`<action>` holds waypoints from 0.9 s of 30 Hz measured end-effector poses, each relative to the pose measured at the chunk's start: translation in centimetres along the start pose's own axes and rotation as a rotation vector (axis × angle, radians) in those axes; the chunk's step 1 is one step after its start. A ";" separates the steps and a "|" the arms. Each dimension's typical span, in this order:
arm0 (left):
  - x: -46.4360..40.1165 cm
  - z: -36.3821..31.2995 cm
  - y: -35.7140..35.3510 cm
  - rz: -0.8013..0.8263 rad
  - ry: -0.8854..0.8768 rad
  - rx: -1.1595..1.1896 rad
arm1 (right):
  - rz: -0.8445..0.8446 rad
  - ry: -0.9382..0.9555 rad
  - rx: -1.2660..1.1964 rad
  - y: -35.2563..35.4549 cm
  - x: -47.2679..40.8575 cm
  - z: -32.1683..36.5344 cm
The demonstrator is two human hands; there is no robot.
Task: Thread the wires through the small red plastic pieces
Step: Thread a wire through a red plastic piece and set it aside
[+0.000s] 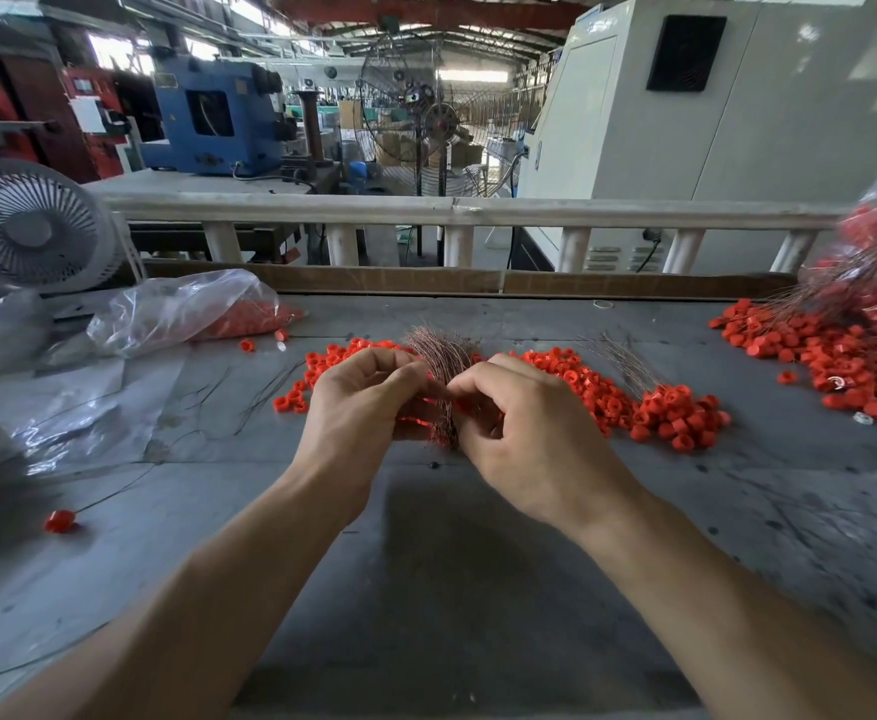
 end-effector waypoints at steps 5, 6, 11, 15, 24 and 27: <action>-0.1 -0.1 0.1 -0.031 -0.032 -0.010 | 0.018 0.005 -0.019 0.0 -0.1 0.0; -0.1 -0.1 0.1 -0.029 -0.037 -0.002 | 0.025 0.003 -0.026 0.0 -0.1 0.0; -0.2 -0.3 0.3 -0.055 -0.060 -0.004 | 0.049 -0.020 -0.077 0.2 -0.1 -0.3; -0.2 -0.3 0.3 -0.049 -0.063 0.012 | 0.071 -0.029 -0.085 0.4 -0.1 -0.2; -0.5 0.1 0.6 -0.059 -0.066 0.010 | 0.092 -0.050 -0.093 0.6 0.1 -0.3; -0.7 0.2 0.6 -0.057 -0.055 -0.018 | 0.064 -0.055 -0.059 0.7 0.1 -0.8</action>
Point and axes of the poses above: each hand's wrist, its own x-axis away from the middle knuckle, its own y-axis out of the back of the hand, z = x × y, the point moved 2 cm from there along -x, towards the middle knuckle, and after that the axes turned 2 degrees about y, right-handed, at the moved point
